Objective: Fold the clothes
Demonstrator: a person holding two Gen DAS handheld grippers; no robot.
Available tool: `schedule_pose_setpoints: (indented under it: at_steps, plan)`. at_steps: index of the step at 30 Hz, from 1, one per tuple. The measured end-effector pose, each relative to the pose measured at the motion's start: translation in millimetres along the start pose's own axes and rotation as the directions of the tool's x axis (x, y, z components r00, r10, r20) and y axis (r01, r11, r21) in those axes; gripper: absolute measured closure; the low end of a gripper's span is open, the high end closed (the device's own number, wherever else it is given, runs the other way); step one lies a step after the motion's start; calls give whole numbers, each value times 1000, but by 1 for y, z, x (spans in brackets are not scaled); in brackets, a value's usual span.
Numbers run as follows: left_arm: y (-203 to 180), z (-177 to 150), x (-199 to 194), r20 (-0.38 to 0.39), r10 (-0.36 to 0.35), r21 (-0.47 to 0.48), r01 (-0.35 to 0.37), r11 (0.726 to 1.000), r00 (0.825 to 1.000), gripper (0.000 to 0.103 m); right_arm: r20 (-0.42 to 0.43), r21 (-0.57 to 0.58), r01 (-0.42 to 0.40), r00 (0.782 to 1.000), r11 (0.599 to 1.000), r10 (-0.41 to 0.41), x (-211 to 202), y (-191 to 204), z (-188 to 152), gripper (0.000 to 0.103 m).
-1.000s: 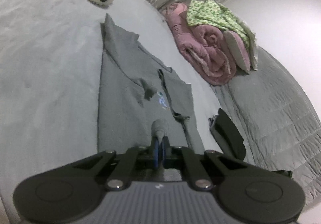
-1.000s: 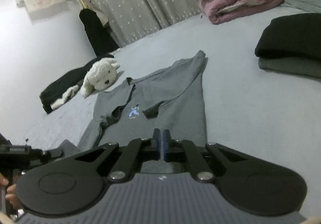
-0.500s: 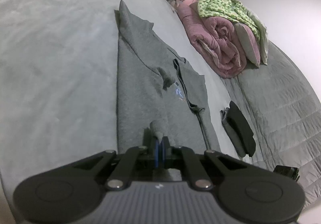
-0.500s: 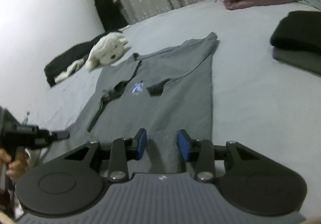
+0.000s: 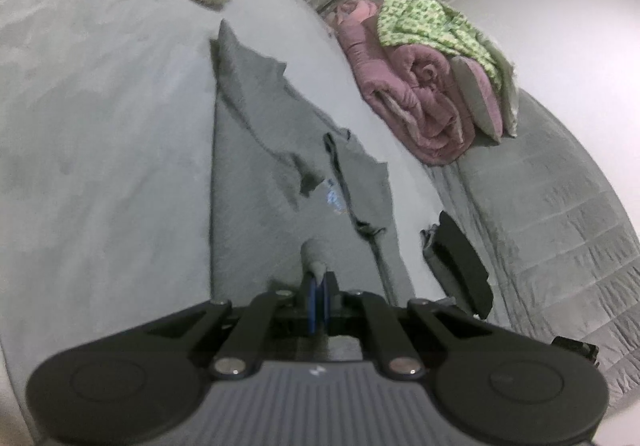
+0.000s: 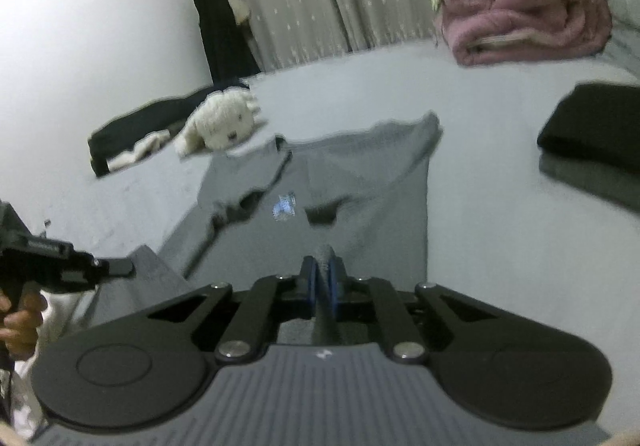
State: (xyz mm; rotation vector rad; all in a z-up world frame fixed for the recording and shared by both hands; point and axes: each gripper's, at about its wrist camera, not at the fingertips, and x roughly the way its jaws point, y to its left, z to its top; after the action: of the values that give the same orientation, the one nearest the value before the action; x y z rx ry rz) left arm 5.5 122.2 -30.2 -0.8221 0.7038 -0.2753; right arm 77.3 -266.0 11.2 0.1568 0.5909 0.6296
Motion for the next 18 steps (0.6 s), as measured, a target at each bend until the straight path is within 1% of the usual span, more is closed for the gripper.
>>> schedule_pose_setpoints:
  at_steps: [4,7,11,13,16,18]
  plan:
    - [2,9,4,26,-9,-13,9,1000,1000,100,68,36,10,998,999,-12,1,-5,9,95]
    - [7,17,11,50,-5,-46,7,999,999,100,90,72,27,995,997,-33,8,-13,14,95]
    - [11,29,15,94,-15,-80,23,997,995,100,122,110,47,991,993,-60,19,-22,19,95]
    - [12,34,16,109,-7,-76,16,997,994,100,129,105,55,989,993,-69,21,-23,21,95]
    - [17,41,20,137,13,-69,-4,998,990,100,122,62,100,987,993,-107,34,-23,23,95]
    - [23,44,21,170,17,-73,-4,997,985,100,118,63,108,986,992,-115,45,-26,23,95]
